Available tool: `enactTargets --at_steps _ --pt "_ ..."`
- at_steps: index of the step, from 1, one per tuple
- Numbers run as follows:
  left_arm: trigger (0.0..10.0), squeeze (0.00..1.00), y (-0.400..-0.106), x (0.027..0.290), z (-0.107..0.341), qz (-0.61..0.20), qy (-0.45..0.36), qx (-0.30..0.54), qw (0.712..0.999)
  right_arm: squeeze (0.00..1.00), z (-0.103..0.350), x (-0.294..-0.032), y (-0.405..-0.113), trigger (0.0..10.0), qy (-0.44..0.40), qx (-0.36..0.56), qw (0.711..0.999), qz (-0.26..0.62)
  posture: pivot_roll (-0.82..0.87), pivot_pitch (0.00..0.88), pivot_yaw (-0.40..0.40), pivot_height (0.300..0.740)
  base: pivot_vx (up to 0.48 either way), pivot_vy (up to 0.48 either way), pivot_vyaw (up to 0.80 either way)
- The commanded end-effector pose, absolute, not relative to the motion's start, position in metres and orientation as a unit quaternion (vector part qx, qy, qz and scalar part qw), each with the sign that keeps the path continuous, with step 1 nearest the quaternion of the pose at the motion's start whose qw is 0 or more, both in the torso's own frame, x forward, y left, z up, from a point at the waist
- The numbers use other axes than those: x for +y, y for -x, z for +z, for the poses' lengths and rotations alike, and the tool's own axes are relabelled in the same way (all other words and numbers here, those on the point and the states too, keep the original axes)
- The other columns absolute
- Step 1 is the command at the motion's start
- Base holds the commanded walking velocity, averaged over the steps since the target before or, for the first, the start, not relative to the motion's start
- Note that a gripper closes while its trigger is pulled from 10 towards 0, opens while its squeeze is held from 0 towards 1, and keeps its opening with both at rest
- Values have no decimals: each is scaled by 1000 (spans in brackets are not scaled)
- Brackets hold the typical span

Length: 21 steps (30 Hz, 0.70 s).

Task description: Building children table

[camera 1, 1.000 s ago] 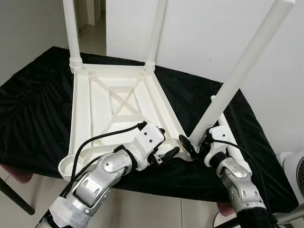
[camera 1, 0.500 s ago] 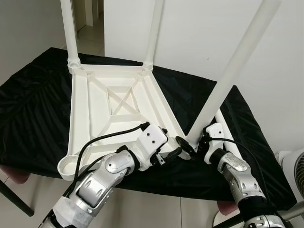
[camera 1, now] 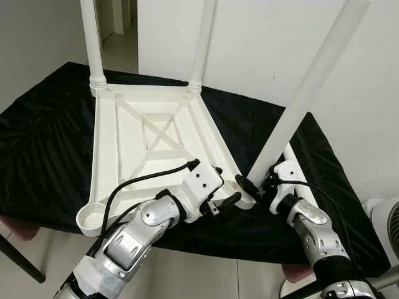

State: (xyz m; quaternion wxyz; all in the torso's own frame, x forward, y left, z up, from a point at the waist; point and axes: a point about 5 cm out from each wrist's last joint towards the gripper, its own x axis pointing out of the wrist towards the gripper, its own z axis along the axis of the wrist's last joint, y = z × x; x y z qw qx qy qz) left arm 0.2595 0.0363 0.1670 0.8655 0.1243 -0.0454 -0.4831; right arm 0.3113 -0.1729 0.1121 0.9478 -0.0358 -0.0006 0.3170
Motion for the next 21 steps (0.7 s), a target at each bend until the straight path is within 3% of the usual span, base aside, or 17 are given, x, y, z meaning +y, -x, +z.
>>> enactTargets --at_steps 1,13,21 --pt "10000 0 -255 30 165 -521 -127 -45 843 0 98 -174 -305 10000 48 35 946 319 -4 0 -138 740 0 0 0" --pt "10000 0 -253 29 164 -524 -126 -44 841 0 87 -165 -300 10000 43 62 972 221 -11 0 -143 740 0 0 0" --pt "10000 0 -251 32 161 -529 -130 -38 838 0 87 -144 -293 10000 -23 77 993 82 -16 0 -140 740 0 0 0"
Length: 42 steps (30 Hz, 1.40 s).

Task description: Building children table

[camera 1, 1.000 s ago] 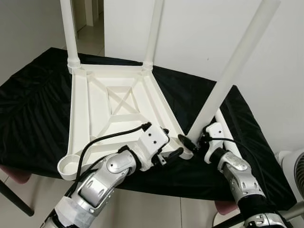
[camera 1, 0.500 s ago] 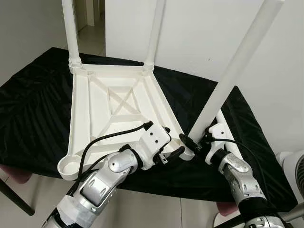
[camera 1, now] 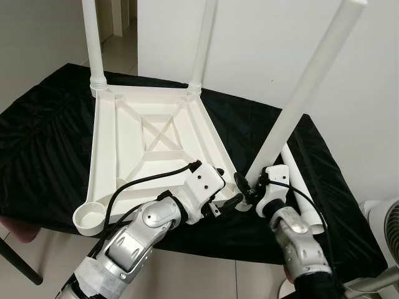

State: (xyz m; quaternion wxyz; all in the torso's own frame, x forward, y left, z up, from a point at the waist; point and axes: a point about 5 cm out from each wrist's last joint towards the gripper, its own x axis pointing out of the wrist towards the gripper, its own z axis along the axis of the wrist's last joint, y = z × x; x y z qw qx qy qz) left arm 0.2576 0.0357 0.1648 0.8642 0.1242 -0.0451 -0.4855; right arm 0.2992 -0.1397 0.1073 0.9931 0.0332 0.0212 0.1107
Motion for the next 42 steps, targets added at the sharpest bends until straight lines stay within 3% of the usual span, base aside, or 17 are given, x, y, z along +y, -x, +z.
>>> enactTargets --at_steps 1,7,20,21,22,23,32,33,34,35,42 --pt "10000 0 -251 33 160 -530 -132 -36 837 0 87 -141 -290 10000 -34 78 995 57 -16 0 -140 740 0 0 0" --pt "10000 0 -253 37 159 -529 -144 -31 836 0 89 -132 -285 10000 -56 76 995 -29 -9 0 -143 740 0 0 0" --pt "10000 0 -256 40 161 -523 -146 -33 839 0 107 -124 -287 10000 -46 35 998 -14 -15 6 -134 740 0 0 0" --pt "10000 0 -256 40 162 -522 -146 -34 840 584 109 -124 -287 10000 -51 35 998 -11 -15 6 -134 740 0 0 0" --pt "10000 0 -256 40 162 -522 -146 -34 840 584 109 -124 -287 10000 -51 35 998 -11 -15 6 -134 740 0 0 0" --pt "10000 0 -256 40 162 -522 -146 -35 840 1000 111 -125 -286 10000 -60 31 998 -3 -16 7 -132 740 0 0 0" --pt "10000 0 -256 39 162 -524 -145 -35 839 1000 115 -131 -288 10000 -60 21 998 13 -14 7 -132 740 0 0 0" --pt "10000 0 -255 39 162 -524 -144 -35 839 773 118 -136 -289 10000 -53 13 998 30 -13 6 -132 740 0 0 0" --pt "10000 0 -255 39 162 -524 -144 -35 839 773 118 -136 -289 10000 -53 13 998 30 -13 6 -132 740 0 0 0" --pt "10000 0 -255 38 162 -525 -144 -35 838 0 120 -144 -293 10000 -42 9 997 61 -13 5 -132 740 0 0 0" --pt "10000 0 -254 38 162 -526 -145 -36 837 0 125 -154 -300 10000 -20 -1 993 115 -8 1 -131 740 0 0 0"
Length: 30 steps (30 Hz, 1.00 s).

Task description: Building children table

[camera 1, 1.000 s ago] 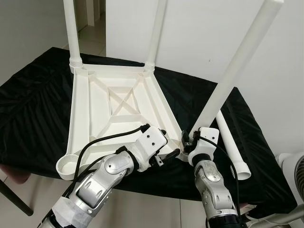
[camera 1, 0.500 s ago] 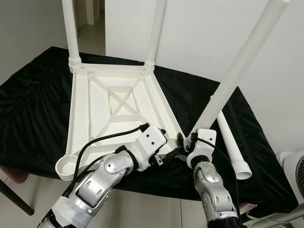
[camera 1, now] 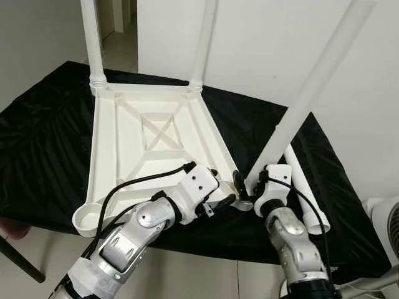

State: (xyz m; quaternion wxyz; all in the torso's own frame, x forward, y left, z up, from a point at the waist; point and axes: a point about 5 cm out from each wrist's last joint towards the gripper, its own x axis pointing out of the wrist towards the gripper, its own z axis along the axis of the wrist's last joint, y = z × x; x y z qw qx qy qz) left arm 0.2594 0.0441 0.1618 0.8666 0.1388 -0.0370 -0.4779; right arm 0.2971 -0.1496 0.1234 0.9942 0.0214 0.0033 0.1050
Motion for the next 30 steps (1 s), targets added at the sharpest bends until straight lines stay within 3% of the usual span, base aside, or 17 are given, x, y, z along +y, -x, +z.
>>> enactTargets --at_steps 1,18,28,29,30 --pt "10000 0 -254 38 162 -526 -145 -36 837 0 125 -154 -300 10000 -20 -1 993 115 -8 1 -131 740 0 0 0" --pt "10000 0 -253 39 162 -528 -145 -34 836 0 126 -150 -294 10000 -6 -21 977 213 -2 2 -125 740 0 0 0" --pt "10000 0 -252 40 162 -532 -148 -32 833 0 124 -168 -297 10000 24 -13 970 243 -1 0 -114 740 0 0 0" --pt "10000 0 -252 40 162 -533 -148 -32 832 0 122 -173 -298 9216 32 -7 968 247 0 0 -114 740 0 0 0" --pt "10000 0 -252 40 162 -533 -148 -32 832 0 122 -173 -298 9216 32 -7 968 247 0 0 -114 740 0 0 0"
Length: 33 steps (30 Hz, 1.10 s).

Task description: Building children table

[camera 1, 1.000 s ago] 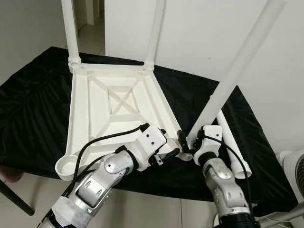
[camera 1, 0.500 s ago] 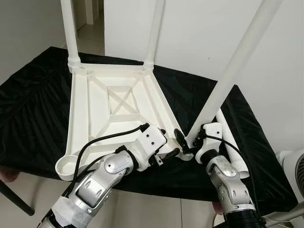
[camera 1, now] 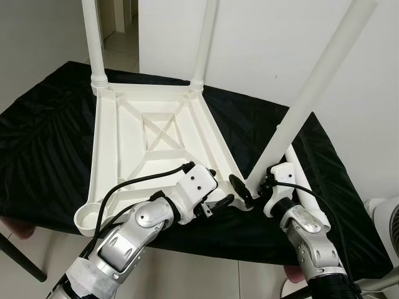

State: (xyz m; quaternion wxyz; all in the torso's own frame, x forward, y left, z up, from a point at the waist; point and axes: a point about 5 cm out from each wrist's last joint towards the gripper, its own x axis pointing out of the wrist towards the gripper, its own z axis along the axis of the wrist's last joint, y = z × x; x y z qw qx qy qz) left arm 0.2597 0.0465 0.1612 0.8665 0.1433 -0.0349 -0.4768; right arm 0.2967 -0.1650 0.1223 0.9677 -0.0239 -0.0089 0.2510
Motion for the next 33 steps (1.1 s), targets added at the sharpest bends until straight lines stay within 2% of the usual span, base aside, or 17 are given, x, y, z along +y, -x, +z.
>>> enactTargets --at_steps 1,2,3,5,6,7,17,18,20,21,26,33 --pt "10000 0 -252 40 162 -533 -148 -32 832 0 122 -173 -298 9216 32 -7 968 247 0 0 -114 740 0 0 0" --pt "10000 0 -252 40 162 -534 -148 -32 832 0 120 -175 -298 7725 37 -2 967 253 0 0 -114 740 0 0 0" --pt "10000 0 -252 40 162 -534 -148 -32 832 0 119 -176 -298 4627 40 1 966 256 1 0 -113 740 0 0 0" --pt "10000 0 -252 40 162 -534 -148 -32 832 0 119 -176 -298 4627 40 1 966 256 1 0 -113 740 0 0 0" --pt "10000 0 -252 40 162 -535 -148 -33 831 0 117 -177 -298 1725 41 4 965 261 1 0 -113 740 0 0 0" --pt "10000 0 -252 40 162 -535 -149 -32 831 0 116 -177 -298 0 41 5 964 264 2 0 -112 740 0 0 0" --pt "10000 0 -250 39 161 -539 -149 -31 828 0 111 -178 -294 0 37 8 963 268 -2 0 -109 740 0 0 0" --pt "10000 0 -250 38 161 -540 -149 -32 828 0 110 -179 -294 4235 37 9 964 263 -2 0 -109 740 0 0 0" --pt "10000 0 -250 38 161 -540 -149 -32 828 0 110 -179 -294 4235 37 9 964 263 -2 0 -109 740 0 0 0" --pt "10000 0 -250 38 161 -542 -149 -32 827 0 109 -178 -294 10000 30 10 965 259 -3 0 -109 740 0 0 0" --pt "10000 0 -249 37 161 -543 -149 -32 826 0 109 -172 -292 10000 17 10 970 242 -7 0 -111 740 0 0 0" --pt "10000 0 -248 36 160 -544 -147 -31 826 0 108 -160 -292 10000 -5 28 988 152 -6 0 -116 740 0 0 0"
